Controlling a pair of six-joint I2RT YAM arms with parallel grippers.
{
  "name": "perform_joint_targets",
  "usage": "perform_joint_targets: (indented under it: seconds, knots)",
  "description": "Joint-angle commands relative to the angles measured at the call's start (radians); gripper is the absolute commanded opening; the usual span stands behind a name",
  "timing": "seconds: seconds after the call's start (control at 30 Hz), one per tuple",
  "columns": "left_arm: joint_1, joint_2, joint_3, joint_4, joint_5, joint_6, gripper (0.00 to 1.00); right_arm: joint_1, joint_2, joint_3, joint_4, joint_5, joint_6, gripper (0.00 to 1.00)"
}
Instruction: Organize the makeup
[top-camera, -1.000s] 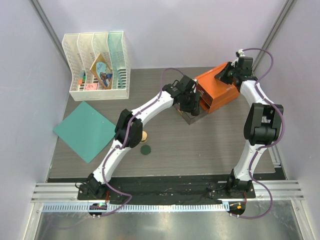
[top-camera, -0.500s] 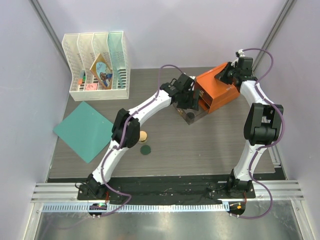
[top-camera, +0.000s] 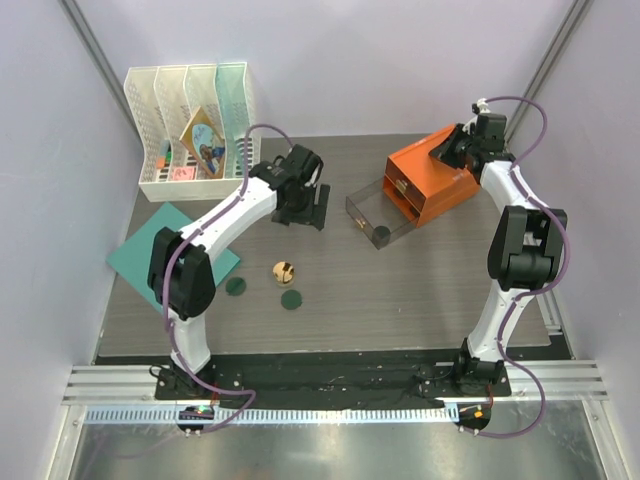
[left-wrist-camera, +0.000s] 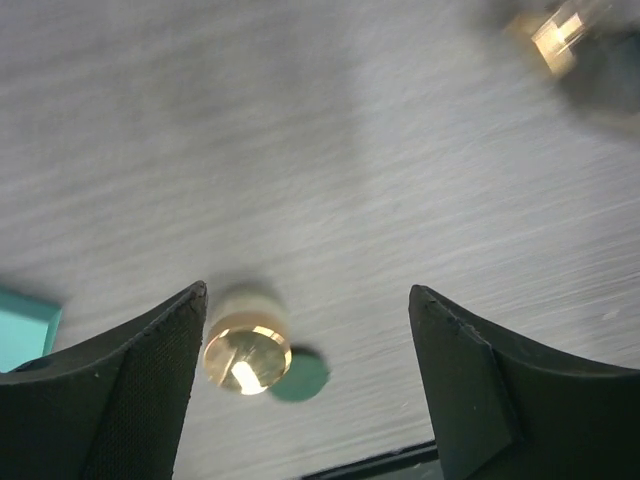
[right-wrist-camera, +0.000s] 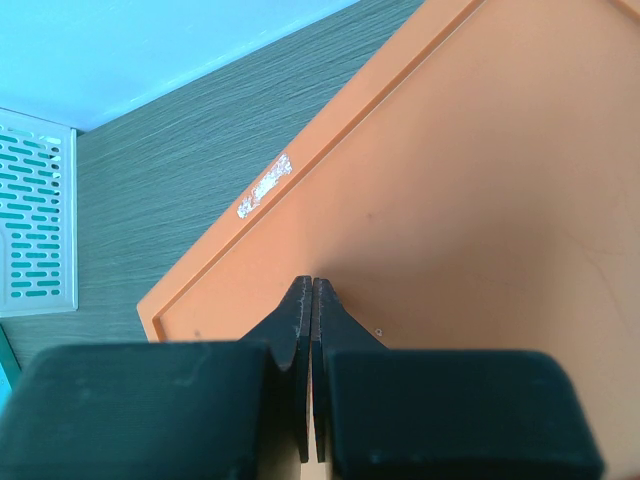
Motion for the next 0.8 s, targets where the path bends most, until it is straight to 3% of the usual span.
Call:
perform_joint_targets:
  seconds: [0.0, 0.37, 0.77]
  knots:
    - [-0.02, -0.014, -0.095, -0.103, -0.056, 0.065, 0.83, 0.009, 0.205, -0.137, -0.416, 0.127, -0.062, 0.01]
    - [-0.009, 0.033, -0.205, -0.099, -0.032, 0.058, 0.9, 0.009, 0.214, -0.134, -0.416, 0.121, -0.061, 0.01]
    - [-0.009, 0.088, -0.354, -0.031, 0.043, 0.022, 0.87, 0.009, 0.227, -0.126, -0.418, 0.121, -0.061, 0.01]
